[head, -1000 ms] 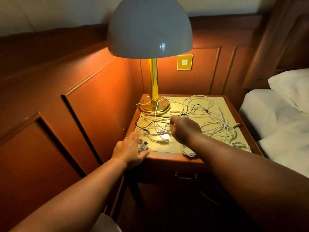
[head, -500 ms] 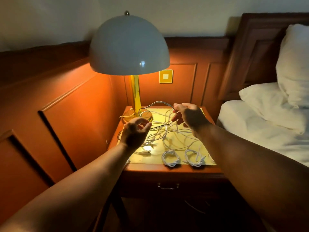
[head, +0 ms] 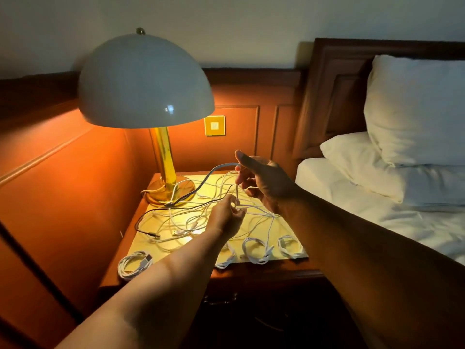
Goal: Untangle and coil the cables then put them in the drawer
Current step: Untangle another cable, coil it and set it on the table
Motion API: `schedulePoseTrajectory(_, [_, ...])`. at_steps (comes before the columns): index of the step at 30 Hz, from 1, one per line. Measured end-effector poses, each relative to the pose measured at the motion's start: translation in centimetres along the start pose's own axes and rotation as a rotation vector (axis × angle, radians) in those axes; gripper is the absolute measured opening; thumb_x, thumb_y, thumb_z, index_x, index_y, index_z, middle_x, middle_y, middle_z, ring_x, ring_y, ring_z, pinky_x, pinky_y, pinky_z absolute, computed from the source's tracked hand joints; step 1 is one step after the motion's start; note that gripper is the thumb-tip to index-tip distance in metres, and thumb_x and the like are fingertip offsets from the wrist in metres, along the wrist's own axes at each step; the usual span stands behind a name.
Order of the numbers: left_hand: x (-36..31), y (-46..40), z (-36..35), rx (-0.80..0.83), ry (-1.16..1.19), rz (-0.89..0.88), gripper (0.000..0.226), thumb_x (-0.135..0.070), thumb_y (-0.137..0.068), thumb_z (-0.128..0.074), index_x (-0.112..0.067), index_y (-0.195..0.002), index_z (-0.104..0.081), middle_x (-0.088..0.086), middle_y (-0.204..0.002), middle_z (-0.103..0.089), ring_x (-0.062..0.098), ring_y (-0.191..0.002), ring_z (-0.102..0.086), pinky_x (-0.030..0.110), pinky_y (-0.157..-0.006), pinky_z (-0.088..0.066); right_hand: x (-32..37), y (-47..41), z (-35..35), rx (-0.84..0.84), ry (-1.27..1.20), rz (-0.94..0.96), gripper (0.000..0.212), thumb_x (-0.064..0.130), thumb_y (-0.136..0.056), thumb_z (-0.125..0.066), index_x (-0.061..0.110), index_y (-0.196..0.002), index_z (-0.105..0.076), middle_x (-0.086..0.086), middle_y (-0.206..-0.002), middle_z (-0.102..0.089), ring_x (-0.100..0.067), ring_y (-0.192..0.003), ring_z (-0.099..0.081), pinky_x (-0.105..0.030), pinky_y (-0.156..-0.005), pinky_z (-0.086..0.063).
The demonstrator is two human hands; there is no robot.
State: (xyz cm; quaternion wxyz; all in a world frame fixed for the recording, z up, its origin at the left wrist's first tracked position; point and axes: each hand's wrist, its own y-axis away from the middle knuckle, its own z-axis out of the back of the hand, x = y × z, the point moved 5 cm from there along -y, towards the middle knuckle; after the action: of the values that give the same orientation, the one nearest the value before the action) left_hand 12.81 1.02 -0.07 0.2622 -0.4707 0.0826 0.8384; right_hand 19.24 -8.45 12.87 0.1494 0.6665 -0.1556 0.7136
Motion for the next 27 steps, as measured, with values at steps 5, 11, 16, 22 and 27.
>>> schedulePoseTrajectory(5, [0.4, -2.2, -0.5, -0.029, -0.145, -0.029, 0.002, -0.028, -0.098, -0.055, -0.027, -0.098, -0.057, -0.001, -0.091, -0.064, 0.017, -0.079, -0.060, 0.029, -0.064, -0.048, 0.0, 0.5, 2.6, -0.068, -0.053, 0.078, 0.035, 0.038, -0.094, -0.060, 0.014, -0.069, -0.057, 0.004, -0.057, -0.059, -0.021, -0.072, -0.054, -0.035, -0.069, -0.040])
schedulePoseTrajectory(11, [1.0, -3.3, -0.8, -0.009, -0.471, -0.165, 0.018, -0.031, -0.099, -0.050, -0.020, -0.098, -0.064, 0.002, -0.090, -0.064, 0.021, -0.078, -0.060, 0.033, -0.070, -0.054, 0.1, 1.2, 6.9, -0.272, -0.116, 0.212, 0.039, 0.020, -0.095, -0.057, 0.013, -0.057, -0.051, 0.003, -0.053, -0.053, -0.012, -0.064, -0.055, -0.032, -0.078, -0.042])
schedulePoseTrajectory(16, [0.0, -4.0, -0.7, -0.041, -0.444, -0.144, 0.028, -0.027, -0.101, -0.046, -0.012, -0.095, -0.069, 0.010, -0.095, -0.066, 0.023, -0.081, -0.060, 0.031, -0.069, -0.052, -0.3, 1.0, 8.5, -0.237, -0.433, 0.140, 0.030, 0.020, -0.083, -0.067, 0.020, -0.054, -0.058, 0.001, -0.054, -0.054, -0.032, -0.096, -0.068, -0.044, -0.094, -0.044])
schedulePoseTrajectory(22, [-1.5, -5.0, 0.6, -0.189, -0.150, -0.051, 0.027, -0.026, -0.101, -0.044, -0.010, -0.099, -0.065, 0.011, -0.101, -0.064, 0.022, -0.082, -0.056, 0.028, -0.065, -0.041, -1.3, 1.1, 9.4, -0.314, -0.434, 0.051, 0.026, 0.013, -0.089, -0.066, 0.014, -0.067, -0.051, 0.000, -0.054, -0.048, -0.017, -0.054, -0.053, -0.040, -0.071, -0.058])
schedulePoseTrajectory(27, [-4.0, -5.8, 2.5, -0.271, 0.005, -0.124, 0.028, -0.032, -0.100, -0.053, -0.013, -0.088, -0.068, 0.005, -0.089, -0.067, 0.019, -0.076, -0.055, 0.026, -0.058, -0.033, -2.6, 1.2, 8.9, -0.355, 0.137, 0.028, 0.017, 0.022, -0.087, -0.073, 0.019, -0.079, -0.058, -0.006, -0.077, -0.060, -0.019, -0.064, -0.055, -0.029, -0.059, -0.055])
